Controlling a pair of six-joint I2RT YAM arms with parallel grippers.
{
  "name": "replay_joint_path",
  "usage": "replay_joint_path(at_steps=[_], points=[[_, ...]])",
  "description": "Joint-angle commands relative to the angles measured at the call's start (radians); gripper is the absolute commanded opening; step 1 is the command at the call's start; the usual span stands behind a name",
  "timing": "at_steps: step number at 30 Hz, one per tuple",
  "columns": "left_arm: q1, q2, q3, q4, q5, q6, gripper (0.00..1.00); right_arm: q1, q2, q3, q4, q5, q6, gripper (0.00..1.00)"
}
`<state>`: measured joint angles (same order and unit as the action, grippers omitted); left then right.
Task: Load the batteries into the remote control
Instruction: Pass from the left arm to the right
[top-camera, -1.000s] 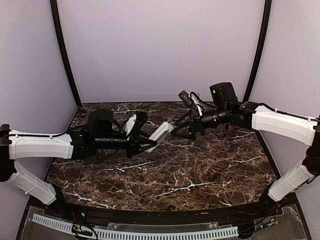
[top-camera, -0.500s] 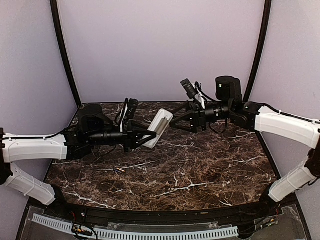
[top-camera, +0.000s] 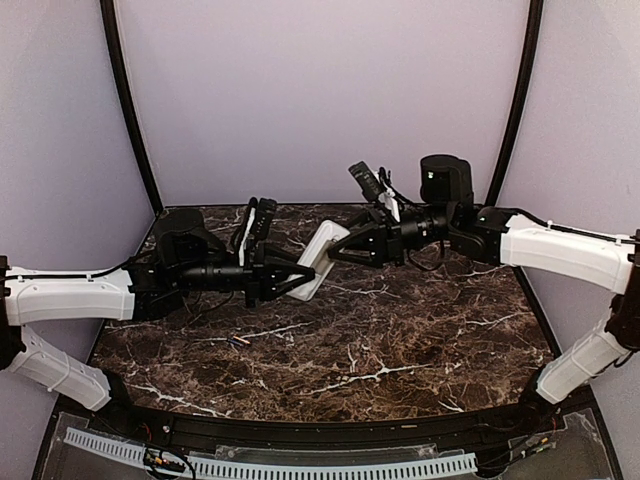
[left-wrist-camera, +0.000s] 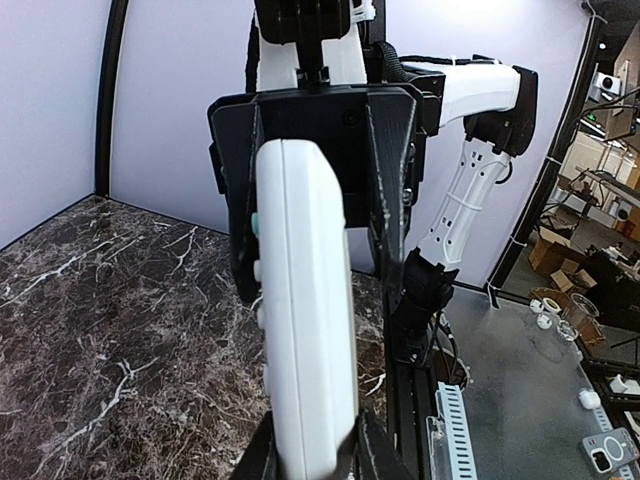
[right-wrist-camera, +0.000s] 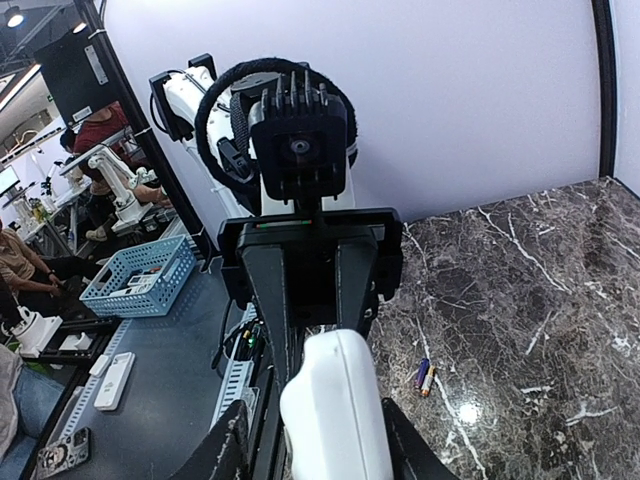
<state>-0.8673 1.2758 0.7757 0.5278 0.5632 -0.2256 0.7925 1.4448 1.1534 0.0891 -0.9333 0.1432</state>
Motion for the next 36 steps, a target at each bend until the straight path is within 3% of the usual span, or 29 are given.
replay_joint_path(at_steps=[1, 11, 20, 24, 26, 27, 29, 36], points=[[0.001, -0.023, -0.007, 0.038, 0.009, -0.005, 0.0, 0.023, 0.031, 0.025, 0.039, -0.044, 0.019, 0.41], [0.002, -0.013, 0.001, 0.033, 0.02, 0.009, 0.0, 0.033, 0.071, 0.049, 0.035, -0.056, 0.024, 0.33], [0.002, -0.014, -0.003, 0.037, 0.006, 0.008, 0.0, 0.039, 0.091, 0.062, 0.033, -0.086, 0.025, 0.13], [0.002, -0.015, -0.001, 0.022, -0.021, 0.018, 0.0, 0.039, 0.088, 0.062, 0.029, -0.075, 0.036, 0.13], [0.002, -0.015, 0.0, 0.008, -0.036, 0.026, 0.09, 0.037, 0.086, 0.06, 0.032, -0.07, 0.047, 0.12], [0.003, -0.015, 0.002, 0.003, -0.037, 0.031, 0.24, 0.037, 0.086, 0.061, 0.031, -0.06, 0.053, 0.11], [0.002, -0.013, 0.01, -0.022, -0.027, 0.054, 0.42, 0.034, 0.084, 0.064, 0.02, -0.036, 0.058, 0.07], [0.002, -0.036, 0.022, -0.139, -0.038, 0.179, 0.7, 0.008, 0.08, 0.065, 0.023, 0.031, 0.147, 0.06]])
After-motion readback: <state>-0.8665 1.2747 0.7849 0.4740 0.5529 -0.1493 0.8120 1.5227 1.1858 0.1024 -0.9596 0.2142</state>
